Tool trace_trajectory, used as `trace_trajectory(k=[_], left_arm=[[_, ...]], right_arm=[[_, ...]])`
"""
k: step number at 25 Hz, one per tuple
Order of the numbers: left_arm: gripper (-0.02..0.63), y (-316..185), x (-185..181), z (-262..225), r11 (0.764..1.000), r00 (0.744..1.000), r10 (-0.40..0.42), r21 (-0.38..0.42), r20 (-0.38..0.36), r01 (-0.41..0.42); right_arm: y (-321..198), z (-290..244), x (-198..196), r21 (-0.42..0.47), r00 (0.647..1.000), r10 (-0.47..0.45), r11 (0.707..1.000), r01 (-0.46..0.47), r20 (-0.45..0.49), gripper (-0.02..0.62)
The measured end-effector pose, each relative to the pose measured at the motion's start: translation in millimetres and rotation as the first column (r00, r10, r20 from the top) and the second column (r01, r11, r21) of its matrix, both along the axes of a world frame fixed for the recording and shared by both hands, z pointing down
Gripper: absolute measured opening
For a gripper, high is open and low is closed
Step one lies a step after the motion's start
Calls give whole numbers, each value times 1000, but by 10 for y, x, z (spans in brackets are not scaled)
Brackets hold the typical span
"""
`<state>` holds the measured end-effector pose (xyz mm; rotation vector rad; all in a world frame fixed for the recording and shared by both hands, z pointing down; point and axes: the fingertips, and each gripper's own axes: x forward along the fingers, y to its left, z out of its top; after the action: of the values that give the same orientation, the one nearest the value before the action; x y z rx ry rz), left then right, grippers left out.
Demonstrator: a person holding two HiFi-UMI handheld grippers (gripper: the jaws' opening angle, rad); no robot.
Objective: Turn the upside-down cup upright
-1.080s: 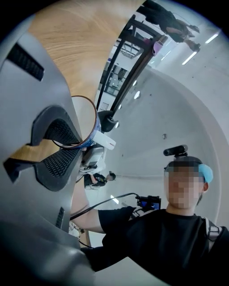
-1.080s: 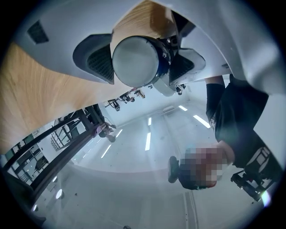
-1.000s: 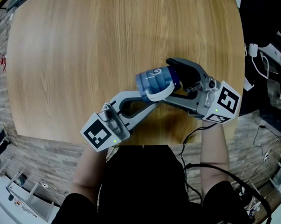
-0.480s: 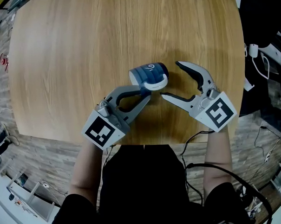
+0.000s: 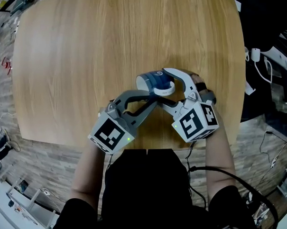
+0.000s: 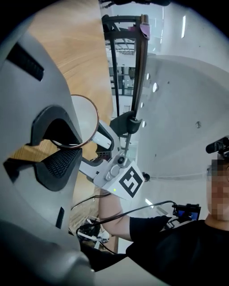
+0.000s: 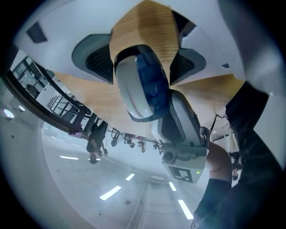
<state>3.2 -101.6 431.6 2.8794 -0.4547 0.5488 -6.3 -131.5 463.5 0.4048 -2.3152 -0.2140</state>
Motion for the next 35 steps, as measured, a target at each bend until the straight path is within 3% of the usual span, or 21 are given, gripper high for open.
trace_trajectory(k=[9,16,19,22,24,26,27,28,30,33,35], left_arm=[[34,52,-21,151,999,993,54,-2,107,-54],[44,35,-33,218,999,986,23,26,167,-28],[81,65,-28,173,998,989,43,30,143,-47],[131,37,-94,7,997,997,40,59,72,-44],[138,-86,-205,-145,996,1000,-6,90,-21,8],[123,-266,-458,-149,982,976,-186,-35,-113,183],[75,-377,-608,-99,953,946,-298,-104,-129,286],[21,-490,-737,-38,921,914,-384,-131,-129,368],[9,-647,-868,113,876,874,-479,-106,-79,470],[8,-709,-792,290,868,867,-496,-2,37,497],[8,-709,-692,328,871,869,-491,14,59,491]], right_arm=[[-9,149,-145,62,995,-5,998,11,-100,347],[-15,229,-127,66,998,63,996,-63,-6,345],[-47,241,-93,72,995,96,993,-97,21,345],[-101,224,-3,68,989,141,987,-144,49,345],[-130,201,84,41,978,181,982,-186,104,345],[-133,133,116,1,957,208,977,-212,200,345],[-121,83,105,-23,942,216,976,-217,256,345],[-101,33,85,-49,925,223,974,-219,307,345],[-40,-50,34,-92,891,231,973,-212,391,345],[60,-117,-56,-134,859,229,973,-188,457,345],[113,-130,-133,-153,851,226,973,-173,475,345]])
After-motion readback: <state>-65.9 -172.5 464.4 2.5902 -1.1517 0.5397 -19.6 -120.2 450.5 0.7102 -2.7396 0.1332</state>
